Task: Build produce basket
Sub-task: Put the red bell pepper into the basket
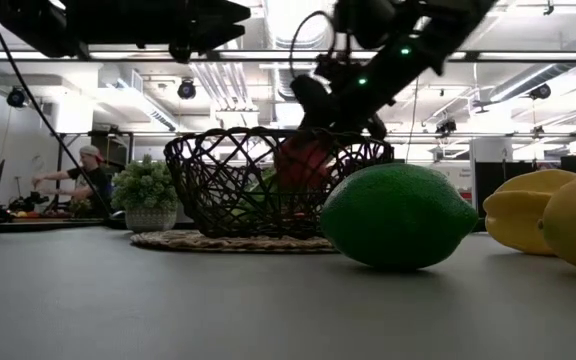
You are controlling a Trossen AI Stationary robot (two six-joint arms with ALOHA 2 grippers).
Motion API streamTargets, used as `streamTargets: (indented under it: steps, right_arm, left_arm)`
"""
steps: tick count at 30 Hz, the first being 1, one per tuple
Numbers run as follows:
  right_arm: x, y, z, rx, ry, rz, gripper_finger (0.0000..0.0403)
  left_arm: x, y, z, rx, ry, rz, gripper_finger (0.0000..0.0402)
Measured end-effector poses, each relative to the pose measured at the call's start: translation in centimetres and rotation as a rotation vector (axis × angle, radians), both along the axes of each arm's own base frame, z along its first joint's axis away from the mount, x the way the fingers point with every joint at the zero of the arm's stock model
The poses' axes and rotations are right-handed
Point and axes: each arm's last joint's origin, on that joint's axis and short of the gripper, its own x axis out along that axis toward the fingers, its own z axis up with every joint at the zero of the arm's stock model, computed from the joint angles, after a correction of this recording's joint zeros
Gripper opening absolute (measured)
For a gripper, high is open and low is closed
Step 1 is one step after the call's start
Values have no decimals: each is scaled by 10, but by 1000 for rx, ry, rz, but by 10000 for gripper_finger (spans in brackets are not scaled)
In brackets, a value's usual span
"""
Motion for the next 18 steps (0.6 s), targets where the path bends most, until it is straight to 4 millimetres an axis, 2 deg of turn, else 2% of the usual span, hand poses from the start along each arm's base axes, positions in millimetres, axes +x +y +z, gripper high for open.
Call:
streamTargets:
  steps: [5,11,14,18]
  right_arm:
    - [17,-6,-8,25,143,-25,221]
    - [32,-7,-15,34,189,-31,223]
    - [34,-7,-18,44,194,-39,242]
    - [31,-7,-20,64,205,-54,287]
  left_arm:
    - [-1,0,-2,-9,4,-1,272]
    - [-1,0,-3,-10,8,-1,272]
    - [-1,0,-3,-10,8,-1,272]
    - [-1,0,-4,-10,9,0,272]
